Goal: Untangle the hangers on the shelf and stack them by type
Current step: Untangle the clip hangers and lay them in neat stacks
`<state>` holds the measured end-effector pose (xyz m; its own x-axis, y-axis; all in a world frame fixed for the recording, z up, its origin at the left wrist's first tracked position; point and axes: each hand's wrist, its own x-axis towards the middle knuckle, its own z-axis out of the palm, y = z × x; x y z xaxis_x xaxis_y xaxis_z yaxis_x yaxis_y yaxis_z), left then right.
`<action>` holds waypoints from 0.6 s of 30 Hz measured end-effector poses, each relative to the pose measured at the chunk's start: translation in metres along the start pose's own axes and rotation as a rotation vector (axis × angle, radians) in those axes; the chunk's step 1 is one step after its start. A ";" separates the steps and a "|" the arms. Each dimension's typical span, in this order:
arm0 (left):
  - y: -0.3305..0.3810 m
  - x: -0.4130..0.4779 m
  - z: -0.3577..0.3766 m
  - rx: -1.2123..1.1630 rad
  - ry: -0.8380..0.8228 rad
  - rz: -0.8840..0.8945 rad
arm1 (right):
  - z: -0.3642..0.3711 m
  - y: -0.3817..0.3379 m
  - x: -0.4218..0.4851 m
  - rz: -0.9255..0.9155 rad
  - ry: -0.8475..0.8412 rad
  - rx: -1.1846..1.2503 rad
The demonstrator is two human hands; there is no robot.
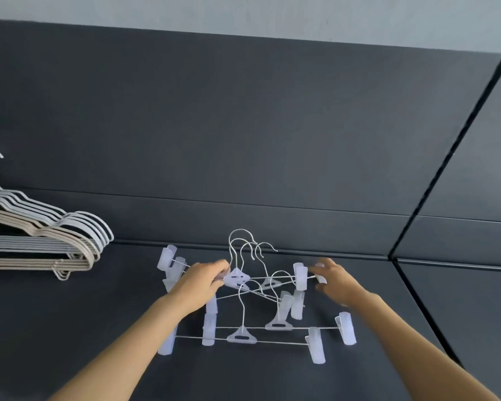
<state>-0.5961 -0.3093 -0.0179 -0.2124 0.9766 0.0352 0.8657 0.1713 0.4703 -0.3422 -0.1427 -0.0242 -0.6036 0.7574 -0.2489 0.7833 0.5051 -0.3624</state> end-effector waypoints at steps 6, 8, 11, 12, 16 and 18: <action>-0.020 -0.016 -0.012 -0.041 -0.039 -0.054 | -0.004 -0.002 0.000 -0.024 0.066 0.146; -0.024 -0.022 -0.013 -0.081 -0.049 -0.085 | -0.003 -0.012 0.007 -0.015 0.082 0.242; -0.023 -0.027 -0.010 -0.113 -0.046 -0.092 | 0.004 -0.040 0.017 -0.031 0.008 0.327; -0.022 -0.028 -0.009 -0.127 -0.042 -0.094 | 0.007 -0.048 0.020 -0.044 0.001 0.350; -0.022 -0.026 0.000 -0.179 -0.036 -0.136 | 0.017 -0.054 0.030 -0.083 0.025 0.363; -0.023 -0.025 0.005 -0.186 -0.034 -0.143 | 0.012 -0.046 0.027 -0.061 0.040 0.402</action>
<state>-0.6087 -0.3370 -0.0338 -0.3086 0.9485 -0.0718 0.7287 0.2842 0.6231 -0.3964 -0.1506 -0.0249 -0.6350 0.7503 -0.1839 0.6205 0.3536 -0.7000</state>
